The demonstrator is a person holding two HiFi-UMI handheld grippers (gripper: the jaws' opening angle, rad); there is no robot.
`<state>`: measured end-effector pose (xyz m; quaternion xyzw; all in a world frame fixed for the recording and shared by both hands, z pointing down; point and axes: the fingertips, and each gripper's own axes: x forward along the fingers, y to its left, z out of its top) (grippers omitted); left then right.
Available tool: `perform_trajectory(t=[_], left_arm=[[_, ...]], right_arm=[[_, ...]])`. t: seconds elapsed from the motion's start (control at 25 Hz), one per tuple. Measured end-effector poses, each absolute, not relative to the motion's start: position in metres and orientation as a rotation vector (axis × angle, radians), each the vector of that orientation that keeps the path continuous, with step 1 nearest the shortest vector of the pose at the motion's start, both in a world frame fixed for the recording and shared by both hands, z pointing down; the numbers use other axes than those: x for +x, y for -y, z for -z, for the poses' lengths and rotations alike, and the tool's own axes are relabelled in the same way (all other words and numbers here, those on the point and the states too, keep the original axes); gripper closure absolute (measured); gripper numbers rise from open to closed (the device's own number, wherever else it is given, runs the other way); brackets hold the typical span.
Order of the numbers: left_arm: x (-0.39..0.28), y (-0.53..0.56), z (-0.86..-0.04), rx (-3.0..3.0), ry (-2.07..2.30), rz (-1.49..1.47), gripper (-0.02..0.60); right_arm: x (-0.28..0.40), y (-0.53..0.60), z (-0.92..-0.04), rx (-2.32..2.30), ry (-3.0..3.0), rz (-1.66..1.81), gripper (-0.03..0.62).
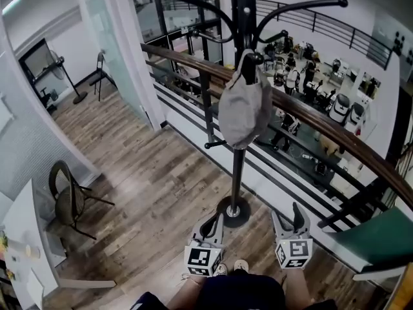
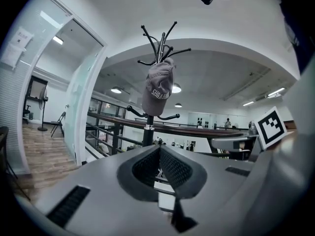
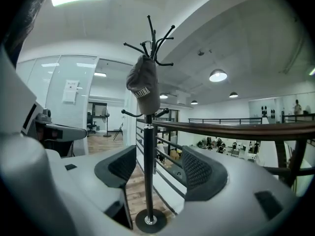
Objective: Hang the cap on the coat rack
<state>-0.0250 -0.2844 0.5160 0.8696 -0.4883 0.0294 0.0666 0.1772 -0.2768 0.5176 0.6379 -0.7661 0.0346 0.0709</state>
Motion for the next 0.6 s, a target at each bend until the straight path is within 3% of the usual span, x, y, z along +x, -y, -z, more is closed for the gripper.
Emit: perform_trajectory(t=[0.32,0.52,0.6], left_arm=[[-0.026,0.28,-0.516,2.638,1.479,-0.105,0.577],[-0.026,0.273,-0.518,2.623,1.438,-0.056,0.577],[-0.025,0.271,-0.516,2.619,1.412,0.003,0.577]], right_arm=[[0.157,0.271,-0.522,1.804,2.345,-0.089,0.316],[0.152,0.269,-0.523,1.741,2.349,-0.103,0.544],[0.146,0.268,-0.525,1.682,2.359,-0.094,0.583]])
